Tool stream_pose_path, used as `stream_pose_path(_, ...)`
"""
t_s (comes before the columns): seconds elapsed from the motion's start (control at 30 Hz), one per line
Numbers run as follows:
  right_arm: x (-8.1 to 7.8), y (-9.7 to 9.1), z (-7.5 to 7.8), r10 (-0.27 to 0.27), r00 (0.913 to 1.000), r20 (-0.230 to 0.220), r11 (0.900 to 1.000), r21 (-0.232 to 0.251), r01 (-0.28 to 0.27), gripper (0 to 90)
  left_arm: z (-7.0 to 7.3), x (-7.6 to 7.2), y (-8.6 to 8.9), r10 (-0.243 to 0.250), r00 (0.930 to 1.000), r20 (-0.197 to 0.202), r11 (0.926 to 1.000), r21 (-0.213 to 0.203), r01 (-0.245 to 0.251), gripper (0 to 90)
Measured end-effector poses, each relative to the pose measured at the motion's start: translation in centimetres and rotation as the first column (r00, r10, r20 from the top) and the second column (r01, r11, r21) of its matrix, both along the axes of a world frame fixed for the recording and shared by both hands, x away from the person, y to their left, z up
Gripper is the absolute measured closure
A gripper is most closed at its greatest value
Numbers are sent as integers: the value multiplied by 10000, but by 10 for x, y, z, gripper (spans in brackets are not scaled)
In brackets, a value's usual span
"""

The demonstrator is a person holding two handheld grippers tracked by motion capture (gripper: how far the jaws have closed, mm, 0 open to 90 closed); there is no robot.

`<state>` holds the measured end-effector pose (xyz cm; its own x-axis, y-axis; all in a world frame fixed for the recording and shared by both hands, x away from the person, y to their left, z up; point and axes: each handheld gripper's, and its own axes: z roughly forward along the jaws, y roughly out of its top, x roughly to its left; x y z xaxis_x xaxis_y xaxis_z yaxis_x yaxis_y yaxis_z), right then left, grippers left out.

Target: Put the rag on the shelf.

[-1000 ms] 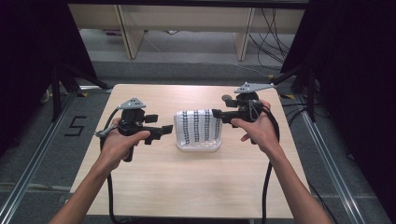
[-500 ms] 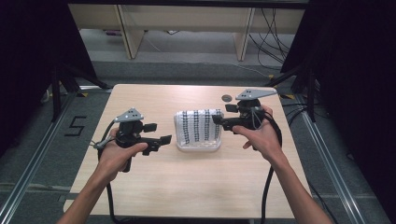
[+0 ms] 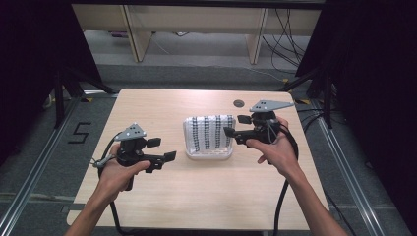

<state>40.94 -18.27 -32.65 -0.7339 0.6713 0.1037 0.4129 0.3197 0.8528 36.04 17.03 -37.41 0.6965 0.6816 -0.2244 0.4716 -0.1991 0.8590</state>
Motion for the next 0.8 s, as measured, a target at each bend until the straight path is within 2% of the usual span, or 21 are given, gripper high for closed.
stream_pose_path(0.1,-1,-1,-1,86,9999,136,10000,-33,-85,325,-2,-3,0,-7,9999,102,10000,33,6,216)
stream_pose_path(0.13,-3,-1,-1,55,10000,63,10000,15,-55,325,-2,-4,0,68,10000,73,9998,183,-69,216)
stream_pose_path(0.2,-4,-1,-2,125,9999,116,9999,32,-126,325,-4,-6,-1,4,9999,132,9999,126,-6,216)
stream_pose_path(0.23,-3,-2,-2,283,9993,233,9996,-68,-281,325,-4,-6,0,-1,9999,113,9998,201,-1,215)
stream_pose_path(0.33,-8,-3,-2,29,10000,-37,10000,56,-29,325,-5,-8,-1,-26,9999,138,9999,151,24,216)
stream_pose_path(0.4,-7,-5,-3,189,9997,164,9998,9,-189,325,-5,-9,-1,-63,9999,150,9998,179,60,216)
stream_pose_path(0.43,-9,-4,-4,9,10000,41,10000,93,-9,325,-5,-10,-1,-22,9999,130,9997,227,19,216)
stream_pose_path(0.47,-8,-6,-4,270,9993,267,9996,17,-270,325,-6,-10,-1,-98,9998,171,9999,102,96,215)
stream_pose_path(0.5,-10,-5,-5,125,9999,10,9998,171,-125,326,-6,-11,-1,-73,9998,182,9999,142,70,216)
stream_pose_path(0.53,-11,-7,-5,144,9999,77,9999,49,-145,325,-6,-12,-2,-73,9998,167,9998,197,69,216)
stream_pose_path(0.57,-13,-6,-6,-65,10000,62,9999,116,64,326,-6,-13,-2,-67,9998,200,9998,191,63,216)
stream_pose_path(0.6,-12,-8,-6,210,9993,303,9998,-36,-209,326,-6,-14,-2,-62,9998,183,9996,266,57,216)
stream_pose_path(0.67,-16,-8,-8,14,10000,28,9998,179,-15,326,-8,-16,-2,-109,9998,171,9995,299,104,216)
stream_pose_path(0.7,-17,-9,-8,40,10000,-56,9999,116,-40,326,-8,-16,-2,-109,9998,171,9995,299,104,216)
stream_pose_path(0.73,-16,-9,-10,162,9997,157,9998,144,-165,325,-9,-18,-2,-121,9998,174,9995,298,115,216)
stream_pose_path(0.77,-18,-9,-10,111,9999,-28,9997,202,-110,325,-10,-18,-2,-137,9997,192,9995,285,131,216)
stream_pose_path(0.8,-20,-10,-11,47,10000,-13,9999,102,-47,326,-11,-19,-3,-130,9997,213,9997,204,125,216)
